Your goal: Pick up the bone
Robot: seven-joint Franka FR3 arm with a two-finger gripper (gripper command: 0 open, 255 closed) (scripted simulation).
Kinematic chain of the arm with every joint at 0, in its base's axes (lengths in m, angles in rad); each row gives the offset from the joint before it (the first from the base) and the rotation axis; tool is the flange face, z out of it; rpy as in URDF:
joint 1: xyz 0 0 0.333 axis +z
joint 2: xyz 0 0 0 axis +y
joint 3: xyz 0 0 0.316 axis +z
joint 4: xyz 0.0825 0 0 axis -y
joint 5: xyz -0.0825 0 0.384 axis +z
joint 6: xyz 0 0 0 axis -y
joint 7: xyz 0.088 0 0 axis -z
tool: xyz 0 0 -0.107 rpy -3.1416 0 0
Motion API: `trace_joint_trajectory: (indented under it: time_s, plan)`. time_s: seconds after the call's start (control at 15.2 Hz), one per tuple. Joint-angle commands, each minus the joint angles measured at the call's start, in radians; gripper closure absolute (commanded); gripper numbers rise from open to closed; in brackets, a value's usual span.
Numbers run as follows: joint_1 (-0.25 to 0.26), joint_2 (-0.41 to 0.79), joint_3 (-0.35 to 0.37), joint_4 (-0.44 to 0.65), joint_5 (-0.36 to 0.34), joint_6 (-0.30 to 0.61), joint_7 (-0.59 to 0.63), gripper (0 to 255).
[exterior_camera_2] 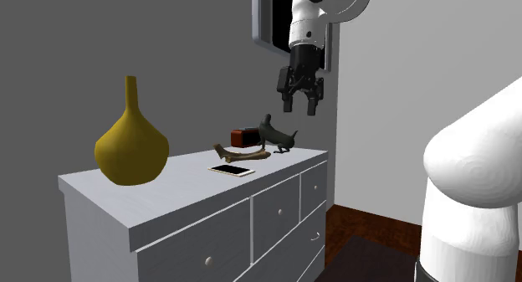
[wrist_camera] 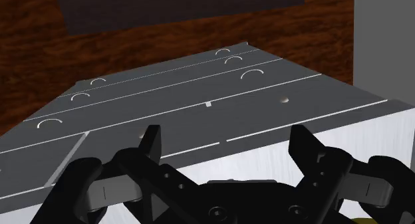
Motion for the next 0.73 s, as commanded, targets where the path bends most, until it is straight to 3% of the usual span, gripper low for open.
trace_joint_trajectory:
  time_s: [0.0,0.33,0.66]
  plan:
    - [0.000,0.000,0.000,0.000,0.000,0.000,0.000,0]
    - [0.035,0.124,-0.148,0.028,-0.053,0.105,-0.286,0]
    - [0.094,0.298,-0.287,0.114,-0.054,0.195,-0.576,0]
